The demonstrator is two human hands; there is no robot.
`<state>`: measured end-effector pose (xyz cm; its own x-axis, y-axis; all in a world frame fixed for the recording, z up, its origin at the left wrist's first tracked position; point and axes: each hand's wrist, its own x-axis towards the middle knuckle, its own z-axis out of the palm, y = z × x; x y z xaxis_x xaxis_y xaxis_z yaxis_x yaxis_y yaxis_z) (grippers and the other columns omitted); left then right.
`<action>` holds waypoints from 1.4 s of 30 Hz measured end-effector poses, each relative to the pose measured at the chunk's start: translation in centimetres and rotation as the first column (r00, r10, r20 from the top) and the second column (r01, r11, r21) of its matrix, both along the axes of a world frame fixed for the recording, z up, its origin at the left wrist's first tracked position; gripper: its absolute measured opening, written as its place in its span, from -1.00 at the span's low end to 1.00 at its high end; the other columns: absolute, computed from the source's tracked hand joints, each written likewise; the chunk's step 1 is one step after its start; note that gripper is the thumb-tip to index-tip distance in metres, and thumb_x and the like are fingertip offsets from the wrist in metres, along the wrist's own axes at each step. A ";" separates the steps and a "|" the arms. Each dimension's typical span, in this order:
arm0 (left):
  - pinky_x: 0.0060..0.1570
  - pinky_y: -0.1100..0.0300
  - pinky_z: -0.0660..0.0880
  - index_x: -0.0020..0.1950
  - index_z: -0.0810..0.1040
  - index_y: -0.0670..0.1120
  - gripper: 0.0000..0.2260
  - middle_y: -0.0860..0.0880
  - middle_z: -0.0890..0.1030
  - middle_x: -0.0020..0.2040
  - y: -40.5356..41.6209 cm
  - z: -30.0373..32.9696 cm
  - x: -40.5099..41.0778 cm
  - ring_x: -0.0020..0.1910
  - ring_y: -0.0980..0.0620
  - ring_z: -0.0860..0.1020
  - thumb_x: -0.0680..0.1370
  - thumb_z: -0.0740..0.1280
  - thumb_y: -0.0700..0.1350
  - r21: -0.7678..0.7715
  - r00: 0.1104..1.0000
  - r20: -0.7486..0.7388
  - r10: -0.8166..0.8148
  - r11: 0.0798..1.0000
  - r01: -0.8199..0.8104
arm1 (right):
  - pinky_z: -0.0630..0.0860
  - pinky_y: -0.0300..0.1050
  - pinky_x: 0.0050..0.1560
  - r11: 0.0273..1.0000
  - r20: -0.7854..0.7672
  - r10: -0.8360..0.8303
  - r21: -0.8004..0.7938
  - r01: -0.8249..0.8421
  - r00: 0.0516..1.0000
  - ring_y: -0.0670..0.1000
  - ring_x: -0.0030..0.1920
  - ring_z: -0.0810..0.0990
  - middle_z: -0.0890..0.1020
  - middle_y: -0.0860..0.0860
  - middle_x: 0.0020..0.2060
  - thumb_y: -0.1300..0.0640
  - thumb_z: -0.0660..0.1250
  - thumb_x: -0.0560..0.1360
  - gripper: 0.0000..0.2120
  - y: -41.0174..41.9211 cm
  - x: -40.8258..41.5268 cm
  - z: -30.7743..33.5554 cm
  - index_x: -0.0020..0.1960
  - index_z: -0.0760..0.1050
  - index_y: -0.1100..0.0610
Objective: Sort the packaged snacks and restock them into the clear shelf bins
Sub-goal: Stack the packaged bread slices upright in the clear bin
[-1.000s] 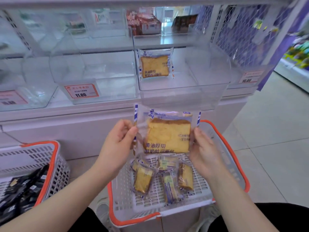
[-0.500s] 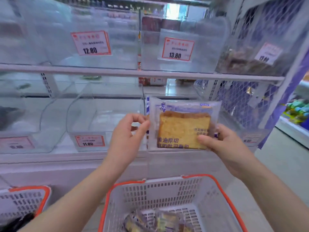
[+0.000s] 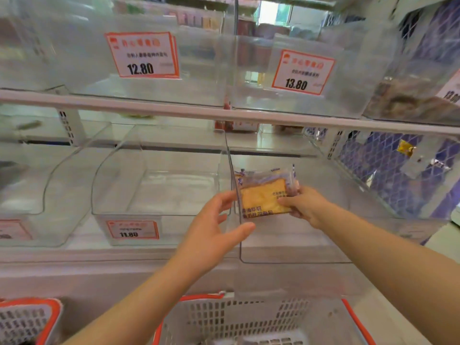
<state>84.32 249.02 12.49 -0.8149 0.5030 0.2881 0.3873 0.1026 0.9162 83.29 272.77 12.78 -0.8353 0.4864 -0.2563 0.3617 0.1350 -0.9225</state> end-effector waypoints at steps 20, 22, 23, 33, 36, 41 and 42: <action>0.09 0.25 0.46 0.24 0.45 0.15 -0.70 0.21 0.52 0.21 -0.8 -1.2 1.3 0.13 0.24 0.51 0.51 0.33 0.02 0.067 0.992 0.128 -0.018 0.998 0.010 | 0.52 -0.22 -0.02 0.992 -0.030 0.112 0.065 -0.110 0.993 0.00 0.02 0.56 0.55 0.11 0.06 0.14 0.31 0.53 -0.77 -2.1 5.2 3.9 0.14 0.49 0.21; 0.06 0.22 0.47 0.09 0.50 0.18 -0.84 0.18 0.58 0.08 -1.1 -2.4 2.2 0.05 0.21 0.54 0.56 0.26 -0.05 0.093 0.981 0.195 0.015 0.995 -0.034 | 0.49 -0.30 -0.32 0.973 -0.155 0.229 0.052 -0.224 0.961 -0.10 -0.29 0.55 0.61 0.05 -0.16 0.17 0.28 0.53 -0.90 -3.7 9.0 5.2 0.00 0.55 0.16; 0.01 0.27 0.48 0.03 0.52 0.16 -0.84 0.16 0.60 0.00 -1.3 -3.2 2.6 -0.01 0.19 0.55 0.57 0.23 -0.10 0.089 0.976 0.216 0.039 0.994 -0.060 | 0.42 -0.32 -0.43 0.954 -0.219 0.294 0.006 -0.300 0.930 -0.11 -0.40 0.50 0.61 0.03 -0.25 0.19 0.29 0.52 -0.92 -4.2 10.9 5.4 -0.04 0.56 0.14; -0.43 0.51 0.33 0.11 0.51 -0.20 -0.83 -0.04 0.53 -0.17 -1.7 -18.9 6.4 -0.32 0.14 0.48 0.55 0.23 -0.27 -0.497 0.932 0.329 0.150 0.867 0.036 | 0.37 -0.28 -0.41 0.907 0.145 0.400 -0.202 -0.368 0.905 -0.11 -0.44 0.46 0.57 -0.01 -0.32 0.28 0.20 0.57 -0.84 -6.5 18.2 -11.4 -0.11 0.51 0.14; -0.20 0.27 0.47 -0.02 0.52 -0.20 -0.89 -0.18 0.60 -0.10 -1.9 -23.7 8.0 -0.10 -0.10 0.57 0.54 0.21 -0.28 -0.633 0.895 0.398 0.201 0.766 0.110 | 0.38 -0.25 -0.38 0.938 0.313 0.343 -0.171 -0.303 0.886 -0.09 -0.43 0.46 0.53 0.01 -0.34 0.21 0.21 0.58 -0.79 -6.0 18.8 -17.9 -0.22 0.44 0.12; 0.24 0.18 0.24 0.41 0.25 -0.19 -0.61 -0.22 0.34 0.39 -1.7 -29.5 9.1 0.35 -0.12 0.33 0.60 0.18 -0.12 -0.817 0.884 0.420 0.206 0.511 0.269 | 0.37 -0.35 -0.49 0.953 0.456 0.300 -0.187 -0.239 0.838 -0.12 -0.47 0.48 0.52 0.04 -0.37 0.21 0.19 0.59 -0.73 -5.9 20.0 -24.7 -0.29 0.43 0.13; 0.28 0.15 0.24 0.48 0.11 -0.18 -0.49 -0.19 0.25 0.44 -1.5 -30.6 8.9 0.39 -0.12 0.28 0.60 0.19 -0.07 -0.843 0.877 0.409 0.253 0.472 0.257 | 0.38 -0.32 -0.46 0.949 0.480 0.314 -0.188 -0.253 0.819 -0.09 -0.43 0.48 0.51 0.03 -0.39 0.21 0.19 0.59 -0.74 -6.0 20.1 -25.6 -0.28 0.44 0.13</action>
